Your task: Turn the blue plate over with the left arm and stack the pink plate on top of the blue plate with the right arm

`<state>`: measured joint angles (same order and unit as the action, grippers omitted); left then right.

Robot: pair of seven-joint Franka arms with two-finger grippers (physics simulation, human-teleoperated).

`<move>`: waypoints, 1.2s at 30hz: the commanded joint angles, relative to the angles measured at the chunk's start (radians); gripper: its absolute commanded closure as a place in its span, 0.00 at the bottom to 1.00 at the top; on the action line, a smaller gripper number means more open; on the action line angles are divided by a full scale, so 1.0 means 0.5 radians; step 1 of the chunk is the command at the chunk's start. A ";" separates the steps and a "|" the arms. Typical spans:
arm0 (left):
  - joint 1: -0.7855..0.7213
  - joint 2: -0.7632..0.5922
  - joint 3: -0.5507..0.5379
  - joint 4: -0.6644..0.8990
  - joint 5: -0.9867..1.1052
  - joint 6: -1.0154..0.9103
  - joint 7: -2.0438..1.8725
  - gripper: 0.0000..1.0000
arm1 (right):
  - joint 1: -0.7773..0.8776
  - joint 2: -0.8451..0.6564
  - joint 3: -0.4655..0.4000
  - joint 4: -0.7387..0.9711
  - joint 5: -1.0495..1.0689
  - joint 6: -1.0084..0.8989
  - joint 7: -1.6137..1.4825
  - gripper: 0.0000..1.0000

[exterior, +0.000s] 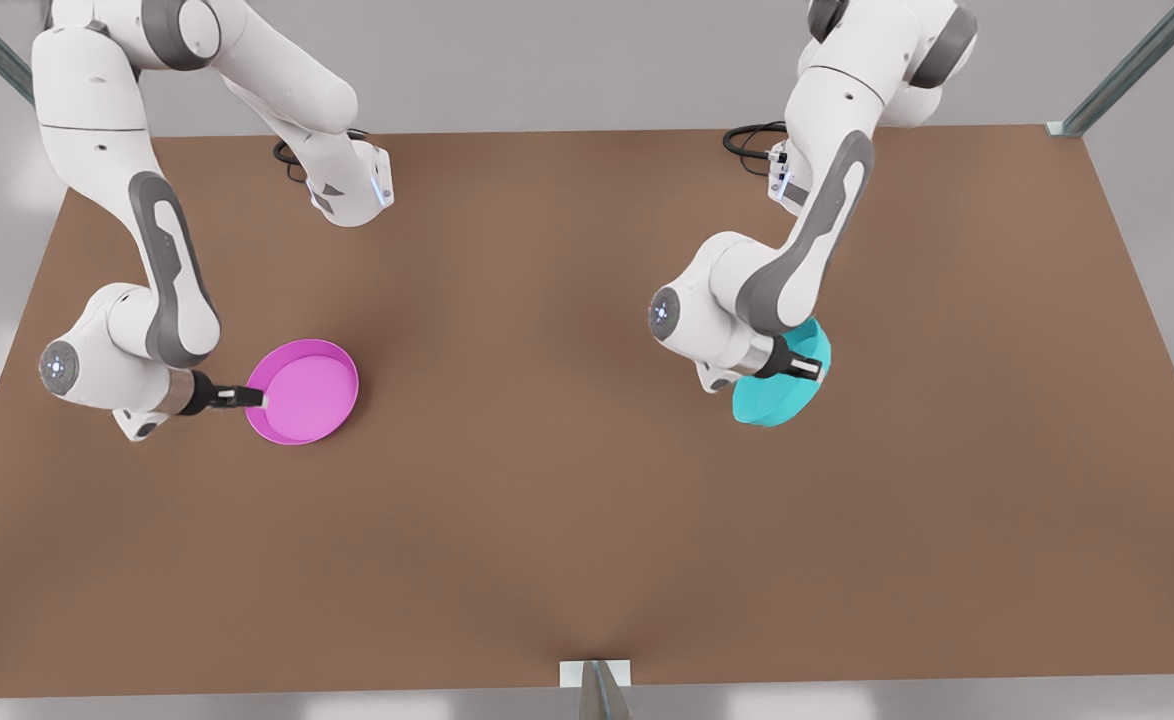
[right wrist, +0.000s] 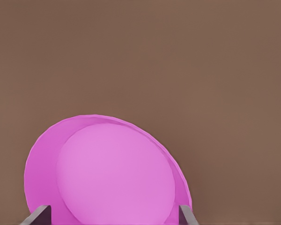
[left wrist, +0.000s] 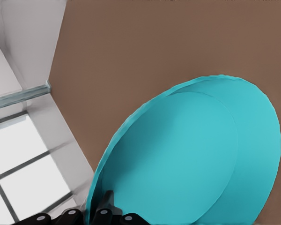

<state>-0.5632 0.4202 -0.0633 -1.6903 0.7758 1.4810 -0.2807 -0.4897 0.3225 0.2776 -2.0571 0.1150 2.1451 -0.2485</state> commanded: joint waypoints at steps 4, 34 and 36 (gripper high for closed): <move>-0.036 0.019 0.001 0.006 0.044 -0.041 -0.034 0.79 | -0.018 -0.010 0.000 -0.175 0.000 0.198 -0.006 0.00; -0.708 0.681 0.016 0.475 0.673 -0.698 -0.172 0.79 | -0.119 0.214 0.000 -0.337 0.000 0.701 -0.184 0.79; -0.736 0.730 0.019 0.500 0.719 -0.701 -0.175 0.79 | -0.119 0.205 0.000 -0.337 0.000 0.698 -0.184 0.79</move>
<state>-0.9323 0.7927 -0.0541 -1.4380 1.1513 1.1221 -0.3655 -0.5500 0.4236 0.2792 -2.2256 0.1384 2.4929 -0.3589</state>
